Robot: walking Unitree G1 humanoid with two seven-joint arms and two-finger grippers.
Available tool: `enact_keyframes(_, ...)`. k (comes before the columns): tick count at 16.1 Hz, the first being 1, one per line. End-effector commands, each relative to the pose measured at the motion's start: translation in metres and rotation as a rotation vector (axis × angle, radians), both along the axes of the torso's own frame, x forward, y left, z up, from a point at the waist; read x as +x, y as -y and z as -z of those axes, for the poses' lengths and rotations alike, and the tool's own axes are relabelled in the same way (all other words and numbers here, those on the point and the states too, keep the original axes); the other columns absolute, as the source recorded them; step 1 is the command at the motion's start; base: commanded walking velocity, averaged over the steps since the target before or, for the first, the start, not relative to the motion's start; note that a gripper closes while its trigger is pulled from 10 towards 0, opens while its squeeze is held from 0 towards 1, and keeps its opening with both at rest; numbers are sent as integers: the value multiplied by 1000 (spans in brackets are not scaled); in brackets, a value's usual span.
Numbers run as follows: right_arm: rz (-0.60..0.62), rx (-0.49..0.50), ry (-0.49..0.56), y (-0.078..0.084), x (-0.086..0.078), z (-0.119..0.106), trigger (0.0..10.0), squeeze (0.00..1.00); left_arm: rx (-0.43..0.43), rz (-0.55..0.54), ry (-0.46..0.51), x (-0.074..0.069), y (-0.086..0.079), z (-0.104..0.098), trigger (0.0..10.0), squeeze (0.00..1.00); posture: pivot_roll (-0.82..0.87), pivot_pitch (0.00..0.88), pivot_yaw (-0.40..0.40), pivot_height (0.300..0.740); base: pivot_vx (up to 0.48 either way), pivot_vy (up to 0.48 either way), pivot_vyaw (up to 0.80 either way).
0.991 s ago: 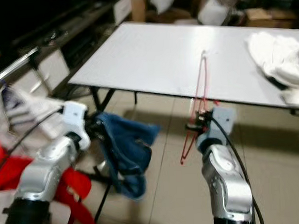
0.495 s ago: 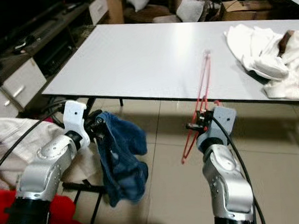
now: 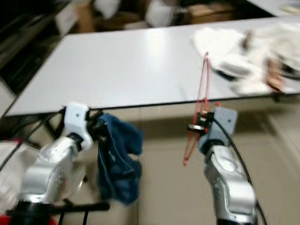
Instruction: Hang hanger
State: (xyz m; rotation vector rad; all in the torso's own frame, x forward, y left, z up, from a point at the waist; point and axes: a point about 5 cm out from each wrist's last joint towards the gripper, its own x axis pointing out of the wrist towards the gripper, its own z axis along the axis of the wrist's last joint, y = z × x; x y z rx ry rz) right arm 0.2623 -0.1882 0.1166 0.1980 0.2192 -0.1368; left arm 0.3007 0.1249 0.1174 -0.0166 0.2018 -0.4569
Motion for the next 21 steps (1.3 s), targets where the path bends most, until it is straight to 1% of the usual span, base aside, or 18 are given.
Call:
enact_keyframes(1,-16,9,11,-6,2,-3,10000,0,17,-20,34,3,-10,-8,10000,0,-77,0,69,740,270,0,-438)
enact_keyframes(3,-20,-14,21,-6,2,-4,10000,0,19,-20,34,3,-10,-8,10000,0,-77,0,70,740,266,0,0)
enact_keyframes(12,-41,-39,38,-9,3,-7,10000,0,20,-23,37,4,-12,-10,10000,0,-72,0,71,740,265,0,0)
enact_keyframes(13,-51,-53,35,-9,3,-7,10000,0,20,-23,36,4,-12,-10,10000,0,-71,0,71,740,266,0,0)
enact_keyframes(14,-64,-96,27,-10,3,-7,10000,0,20,-23,36,4,-12,-10,10000,0,-71,0,70,740,270,0,0)
enact_keyframes(16,-51,-90,25,-8,3,-6,10000,0,19,-22,37,4,-11,-10,10000,0,-71,0,72,740,266,0,800)
enact_keyframes(18,-26,-57,35,-7,2,-6,10000,0,19,-21,36,3,-11,-10,10000,0,-72,0,73,740,268,0,0)
enact_keyframes(21,-23,-64,35,-6,2,-6,10000,0,19,-18,35,3,-11,-10,10000,0,-72,0,73,740,265,0,0)
